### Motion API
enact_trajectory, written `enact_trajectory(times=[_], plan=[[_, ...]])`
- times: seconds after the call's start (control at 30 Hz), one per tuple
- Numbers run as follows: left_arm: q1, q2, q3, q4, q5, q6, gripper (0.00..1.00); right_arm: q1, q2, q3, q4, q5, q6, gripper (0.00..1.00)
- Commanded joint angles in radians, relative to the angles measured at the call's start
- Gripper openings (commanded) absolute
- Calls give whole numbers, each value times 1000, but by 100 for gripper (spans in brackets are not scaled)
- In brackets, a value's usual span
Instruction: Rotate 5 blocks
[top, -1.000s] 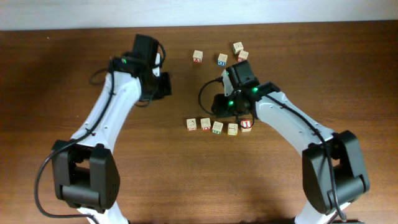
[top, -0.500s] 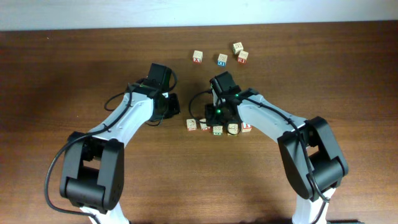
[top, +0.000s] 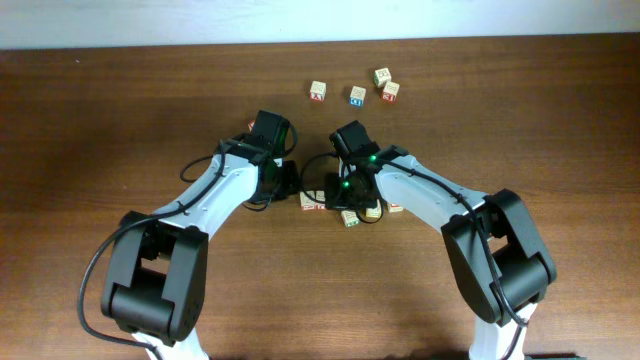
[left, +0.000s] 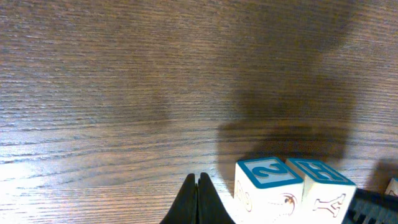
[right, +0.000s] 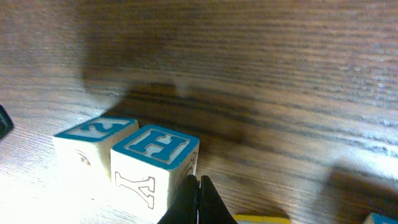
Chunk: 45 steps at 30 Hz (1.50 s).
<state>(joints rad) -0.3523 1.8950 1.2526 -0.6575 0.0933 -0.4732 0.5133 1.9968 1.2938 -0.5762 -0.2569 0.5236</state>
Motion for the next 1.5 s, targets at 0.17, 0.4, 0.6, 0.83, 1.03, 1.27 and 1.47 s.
enact_trajectory(times=[0.17, 0.4, 0.6, 0.83, 1.03, 1.27, 1.47], plan=[[1, -3, -10, -9, 8, -12, 0, 43, 9, 14, 57, -25, -2, 4], [47, -3, -10, 2, -15, -12, 0, 21, -2, 32, 31, -47, 5, 4], [90, -3, -10, 20, -11, -13, 0, -90, -158, 89, -162, -42, -84, 4], [138, -3, -10, 70, -4, -13, 0, -59, -120, 33, -284, 143, -176, 4], [229, -3, -9, 67, 23, -12, 0, -41, -48, 28, -320, 93, -201, 4], [229, -3, -9, 58, 23, -12, 0, -1, -26, 28, -340, 72, -167, 4], [229, -3, -10, 45, 23, -12, 0, 3, 4, 28, -223, 17, -140, 4]])
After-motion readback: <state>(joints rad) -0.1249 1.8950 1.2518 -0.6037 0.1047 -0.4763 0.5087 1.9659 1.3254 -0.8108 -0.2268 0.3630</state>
